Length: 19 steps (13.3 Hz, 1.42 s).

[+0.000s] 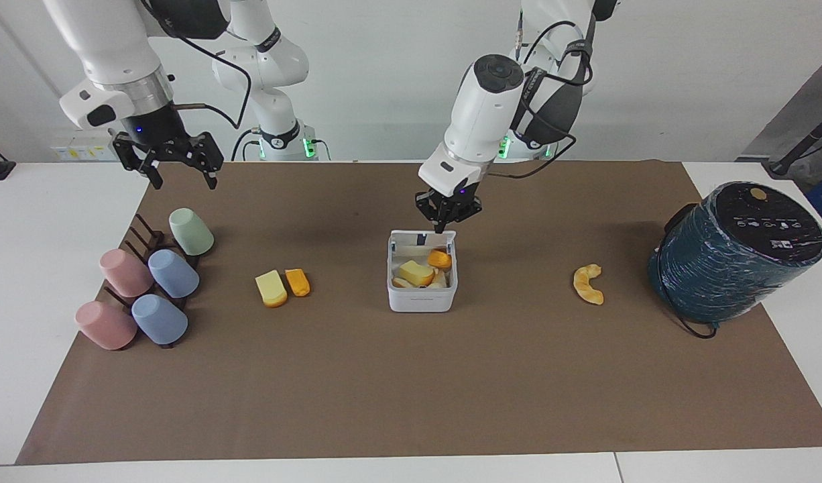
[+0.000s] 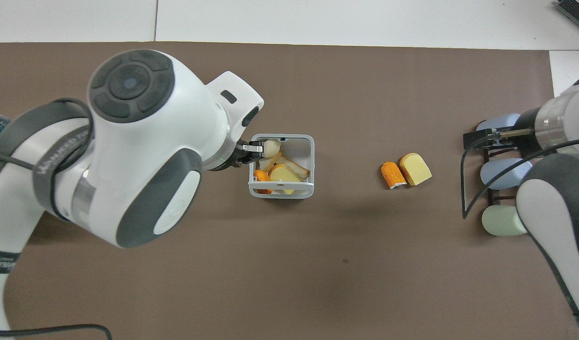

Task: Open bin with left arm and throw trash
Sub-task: 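Grasp the yellow block with the right gripper while the left gripper grasps the peel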

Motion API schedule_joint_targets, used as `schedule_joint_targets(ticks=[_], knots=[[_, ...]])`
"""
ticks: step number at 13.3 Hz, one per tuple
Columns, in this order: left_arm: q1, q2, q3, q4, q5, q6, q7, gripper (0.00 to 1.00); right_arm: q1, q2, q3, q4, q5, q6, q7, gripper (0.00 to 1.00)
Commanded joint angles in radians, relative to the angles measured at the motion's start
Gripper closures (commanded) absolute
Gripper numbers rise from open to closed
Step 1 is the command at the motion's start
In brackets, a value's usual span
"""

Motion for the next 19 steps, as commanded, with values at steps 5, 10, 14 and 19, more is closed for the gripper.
schedule_joint_targets(ticks=[5, 10, 14, 19], knots=[[0.375, -0.059, 0.004, -0.047, 0.013, -0.069, 0.438, 1.00, 0.019, 0.161, 0.004, -0.156, 0.022, 0.274, -0.111, 0.00], [0.454, -0.086, 0.007, -0.234, 0.140, 0.176, 0.493, 0.31, 0.001, 0.226, 0.004, -0.263, 0.156, 0.411, -0.290, 0.00], [0.446, -0.069, 0.005, -0.361, 0.198, 0.328, 0.494, 0.01, 0.002, 0.265, 0.004, -0.266, 0.159, 0.454, -0.274, 1.00], [0.452, -0.069, 0.005, -0.487, 0.220, 0.504, 0.496, 0.00, 0.018, 0.256, 0.004, -0.236, 0.159, 0.427, -0.146, 1.00]])
